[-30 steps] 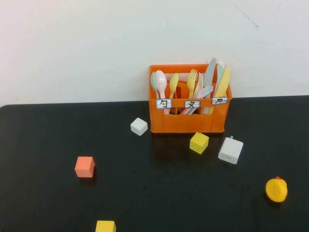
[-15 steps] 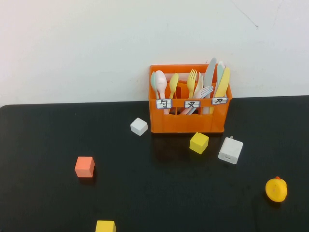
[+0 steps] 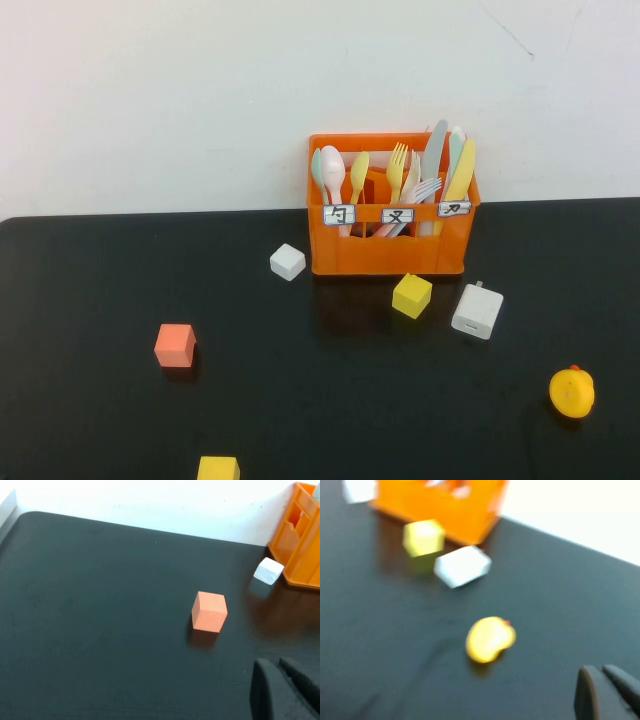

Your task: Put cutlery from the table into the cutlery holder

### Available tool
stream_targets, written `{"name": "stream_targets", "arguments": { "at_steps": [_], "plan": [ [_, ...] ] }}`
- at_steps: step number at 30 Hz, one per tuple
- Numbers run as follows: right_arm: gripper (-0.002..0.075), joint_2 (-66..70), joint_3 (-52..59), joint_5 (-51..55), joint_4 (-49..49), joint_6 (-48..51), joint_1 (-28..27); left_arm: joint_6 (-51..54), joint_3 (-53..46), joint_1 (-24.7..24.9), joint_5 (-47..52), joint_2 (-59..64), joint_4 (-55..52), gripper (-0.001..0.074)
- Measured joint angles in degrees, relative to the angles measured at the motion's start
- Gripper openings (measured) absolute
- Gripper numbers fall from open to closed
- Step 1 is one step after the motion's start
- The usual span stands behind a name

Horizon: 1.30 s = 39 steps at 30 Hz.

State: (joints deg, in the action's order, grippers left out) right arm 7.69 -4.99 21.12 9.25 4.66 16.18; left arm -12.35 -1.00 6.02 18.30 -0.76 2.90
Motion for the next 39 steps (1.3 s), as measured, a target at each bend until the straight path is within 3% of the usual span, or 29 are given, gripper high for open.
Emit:
{"name": "stream_targets", "arguments": {
  "at_steps": [6, 12, 39],
  "plan": [
    [-0.0001, -5.6, 6.4, -5.9, -1.0, 0.3, -12.4, 0.2, 0.0, 0.0, 0.0, 0.0, 0.0, -0.0001],
    [-0.0001, -7.4, 6.5, -5.6, -1.1, 0.4, -18.8, 0.4, 0.0, 0.0, 0.0, 0.0, 0.0, -0.0001],
    [-0.0002, -8.4, 6.1, -1.6, -5.4, -4.0, -18.8, 0.4, 0.0, 0.0, 0.0, 0.0, 0.0, -0.0001]
  ]
}}
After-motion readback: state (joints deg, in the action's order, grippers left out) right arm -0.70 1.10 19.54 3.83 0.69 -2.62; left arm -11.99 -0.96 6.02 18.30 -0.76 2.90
